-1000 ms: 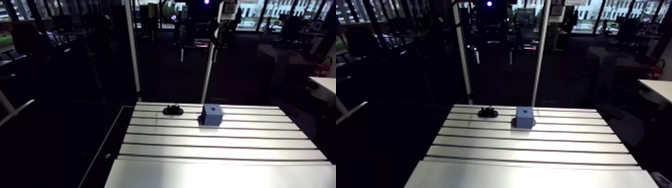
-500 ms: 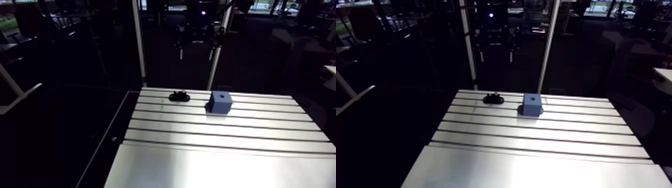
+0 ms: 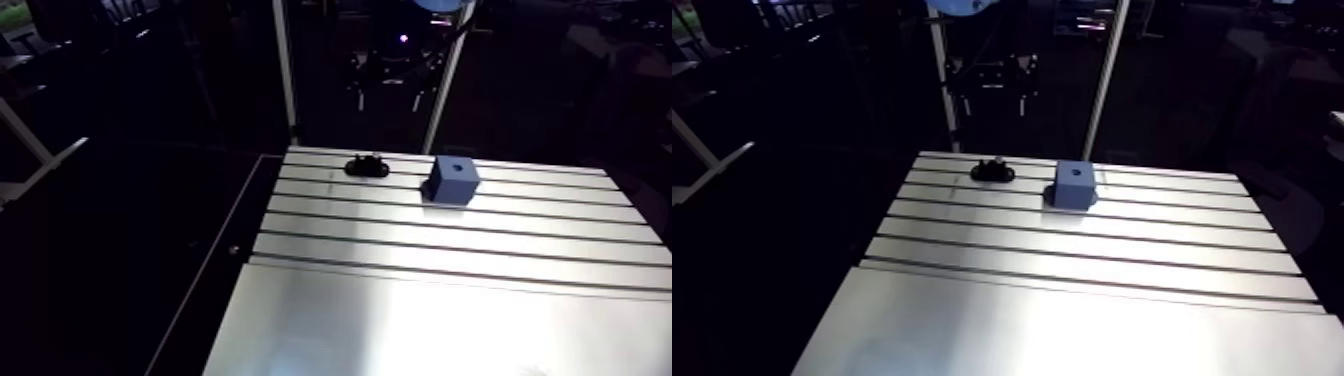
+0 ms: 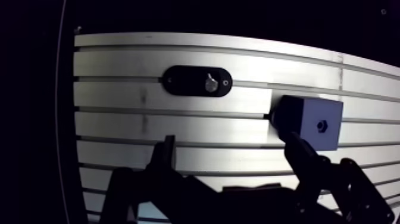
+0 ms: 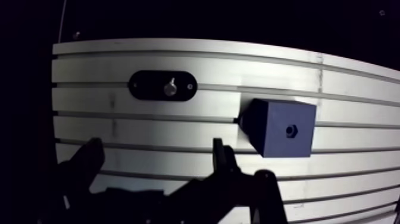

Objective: Pick up the M10 bolt and insert it into the hex recess until seated.

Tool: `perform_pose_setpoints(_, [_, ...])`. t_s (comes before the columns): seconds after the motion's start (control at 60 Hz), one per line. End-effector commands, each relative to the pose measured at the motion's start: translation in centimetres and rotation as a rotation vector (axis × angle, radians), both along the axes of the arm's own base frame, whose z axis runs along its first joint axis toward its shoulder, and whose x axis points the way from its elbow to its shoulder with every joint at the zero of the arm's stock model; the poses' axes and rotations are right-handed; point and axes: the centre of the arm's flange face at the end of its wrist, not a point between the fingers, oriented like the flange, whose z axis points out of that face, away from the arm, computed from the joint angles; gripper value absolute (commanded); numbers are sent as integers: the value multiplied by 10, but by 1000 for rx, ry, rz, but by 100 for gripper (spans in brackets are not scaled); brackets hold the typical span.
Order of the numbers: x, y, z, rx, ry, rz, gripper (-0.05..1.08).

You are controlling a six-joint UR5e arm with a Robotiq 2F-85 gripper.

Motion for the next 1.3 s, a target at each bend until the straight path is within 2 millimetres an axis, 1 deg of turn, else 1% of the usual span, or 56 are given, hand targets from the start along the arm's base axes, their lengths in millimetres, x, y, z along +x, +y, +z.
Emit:
perform_pose_setpoints(0.017, [-10,-1,-23,1,25,18,1])
perform_pose_setpoints(0.167, [-15,-2,-34,-1,21,19,1])
perform_pose_setpoints(0.283, [-15,-3,-39,-1,15,19,1])
perform_pose_setpoints(0.35, [-18,-2,-49,0,4,17,1])
perform_pose_setpoints(0.433, [-20,-3,-51,-1,13,20,1])
perform_pose_setpoints(0.567, [-24,-3,-65,-1,7,17,1])
perform_pose_setpoints(0.6, [-26,-3,-72,0,-3,16,1])
perform_pose_setpoints(0.883, [-29,-4,-81,-5,1,6,1])
perform_pose_setpoints(0.95, [-31,-5,-87,-8,-4,1,1])
perform_pose_setpoints(1.033, [-32,-5,-90,-11,-3,-9,2])
perform_pose_setpoints(1.167, [-33,-5,-91,-13,-3,-19,10])
perform_pose_setpoints(1.2, [-33,-5,-92,-17,-4,-39,15])
perform_pose_setpoints(1.217, [-33,-5,-92,-17,-4,-39,15])
perform_pose_setpoints(1.233, [-33,-5,-92,-17,-4,-44,18])
perform_pose_setpoints(1.3, [-33,-5,-94,-20,-8,-47,21])
